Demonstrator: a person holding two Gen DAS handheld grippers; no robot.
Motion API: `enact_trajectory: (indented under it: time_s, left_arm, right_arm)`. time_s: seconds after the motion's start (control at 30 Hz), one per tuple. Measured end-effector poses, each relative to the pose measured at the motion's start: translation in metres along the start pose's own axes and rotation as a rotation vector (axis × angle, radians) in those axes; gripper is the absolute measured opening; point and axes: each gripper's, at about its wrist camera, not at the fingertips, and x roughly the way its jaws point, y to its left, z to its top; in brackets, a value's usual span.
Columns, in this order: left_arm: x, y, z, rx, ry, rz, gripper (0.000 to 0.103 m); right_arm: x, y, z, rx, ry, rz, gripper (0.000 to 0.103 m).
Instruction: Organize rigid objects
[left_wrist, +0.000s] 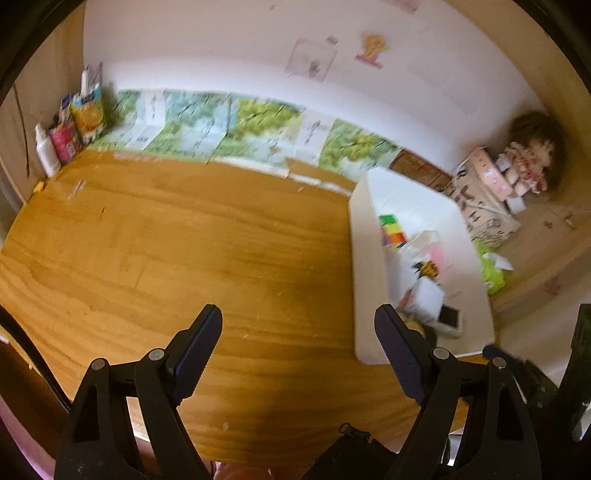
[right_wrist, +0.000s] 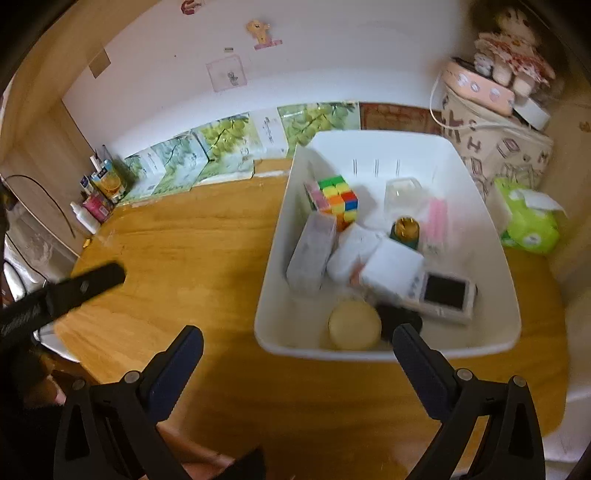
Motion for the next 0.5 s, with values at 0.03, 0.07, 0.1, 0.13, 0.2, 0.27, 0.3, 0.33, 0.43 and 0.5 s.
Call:
enact_trajectory:
  time_s: [0.03, 0.07, 0.1, 0.13, 0.2, 0.27, 0.3, 0.33, 0.43, 0.5]
  left_arm:
    - [-0.005, -0.006, 0.002, 0.026, -0.015, 0.002, 0.087]
    - [-0.007, -0.01, 0.002, 0.044, -0.024, 0.009, 0.087]
    - [-0.01, -0.014, 0.003, 0.066, -0.035, 0.016, 0.087]
    - [-0.013, -0.018, 0.003, 0.081, -0.049, 0.023, 0.087]
    - [-0.02, -0.021, 0.004, 0.091, -0.072, 0.039, 0.087]
    - [-0.026, -0.024, 0.003, 0.107, -0.092, 0.057, 0.087]
    - [-0.028, -0.026, 0.002, 0.119, -0.102, 0.062, 0.087]
    - [-0.031, -0.029, 0.0, 0.134, -0.11, 0.076, 0.089]
    - [-0.036, -0.037, -0.004, 0.182, -0.138, 0.103, 0.1]
    - [-0.038, -0.039, -0.003, 0.19, -0.158, 0.115, 0.101]
  right_arm:
    - [-0.005, -0.001, -0.001, 0.011, 0.008, -0.011, 0.103]
    - [-0.01, -0.002, -0.002, 0.018, 0.014, -0.027, 0.103]
    - [-0.013, -0.002, -0.002, 0.022, 0.014, -0.037, 0.103]
    - [-0.018, -0.003, -0.001, 0.031, 0.007, -0.051, 0.103]
    - [-0.027, -0.001, 0.0, 0.037, -0.015, -0.072, 0.103]
    - [-0.035, 0.004, 0.001, 0.024, -0.043, -0.083, 0.103]
    - [-0.038, 0.008, 0.001, 0.01, -0.054, -0.09, 0.103]
    - [-0.039, 0.011, 0.002, -0.001, -0.063, -0.097, 0.103]
    - [-0.045, 0.017, 0.005, -0.031, -0.098, -0.106, 0.103]
    - [-0.05, 0.02, 0.008, -0.046, -0.134, -0.096, 0.103]
